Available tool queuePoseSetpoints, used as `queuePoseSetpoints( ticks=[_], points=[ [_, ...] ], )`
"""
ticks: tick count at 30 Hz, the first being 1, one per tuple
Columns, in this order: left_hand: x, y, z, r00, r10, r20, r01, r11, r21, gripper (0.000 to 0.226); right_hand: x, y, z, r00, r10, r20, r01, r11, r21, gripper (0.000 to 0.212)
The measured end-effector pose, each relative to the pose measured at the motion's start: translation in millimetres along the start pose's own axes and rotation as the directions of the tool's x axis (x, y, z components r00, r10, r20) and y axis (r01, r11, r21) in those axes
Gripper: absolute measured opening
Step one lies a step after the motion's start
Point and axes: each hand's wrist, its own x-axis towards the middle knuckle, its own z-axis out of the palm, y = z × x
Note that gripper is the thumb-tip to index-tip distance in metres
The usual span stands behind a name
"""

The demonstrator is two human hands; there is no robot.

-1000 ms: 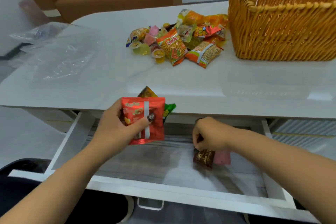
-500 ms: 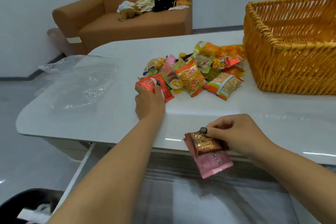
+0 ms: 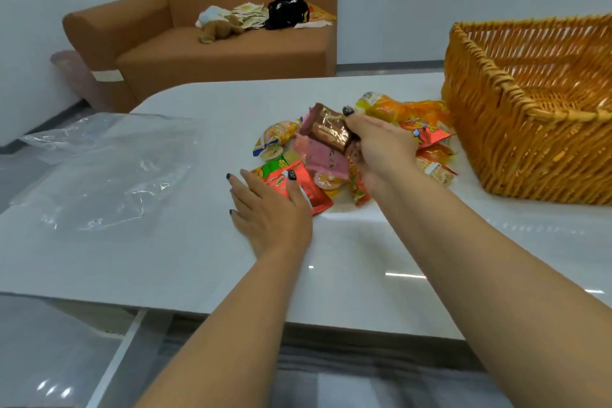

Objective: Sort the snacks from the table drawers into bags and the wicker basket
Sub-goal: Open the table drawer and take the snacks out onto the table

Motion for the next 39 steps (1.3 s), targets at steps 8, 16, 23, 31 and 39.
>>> queuePoseSetpoints(
  ticks=[8, 16, 23, 31, 39],
  points=[
    [2.7, 0.7, -1.3, 0.999, -0.037, 0.002, 0.037, 0.999, -0.038, 0.077, 28.5, -13.4, 37.0, 0.985, -0.165, -0.045, 0.151, 0.961, -0.231, 0.019],
    [3.0, 2.2, -6.0, 0.998, -0.058, -0.001, 0.057, 0.993, -0.101, 0.072, 25.6, -6.8, -3.8, 0.982, -0.184, 0.040, 0.183, 0.879, -0.441, 0.046],
    [-2.8, 1.7, -16.7, 0.998, -0.047, 0.049, 0.057, 0.972, -0.227, 0.074, -59.8, 1.2, -123.4, 0.888, -0.108, 0.446, 0.458, 0.291, -0.840, 0.028],
    [-52.2, -5.2, -33.5, 0.970, 0.054, 0.239, -0.028, 0.993, -0.111, 0.102, -124.0, -2.6, -196.4, 0.834, 0.365, 0.415, 0.510, -0.218, -0.832, 0.113],
    [-100.7, -24.9, -74.9, 0.767, 0.276, 0.579, -0.309, 0.950, -0.044, 0.134, -120.8, 21.1, -194.8, 0.825, 0.354, 0.440, 0.565, -0.486, -0.667, 0.132]
  ],
)
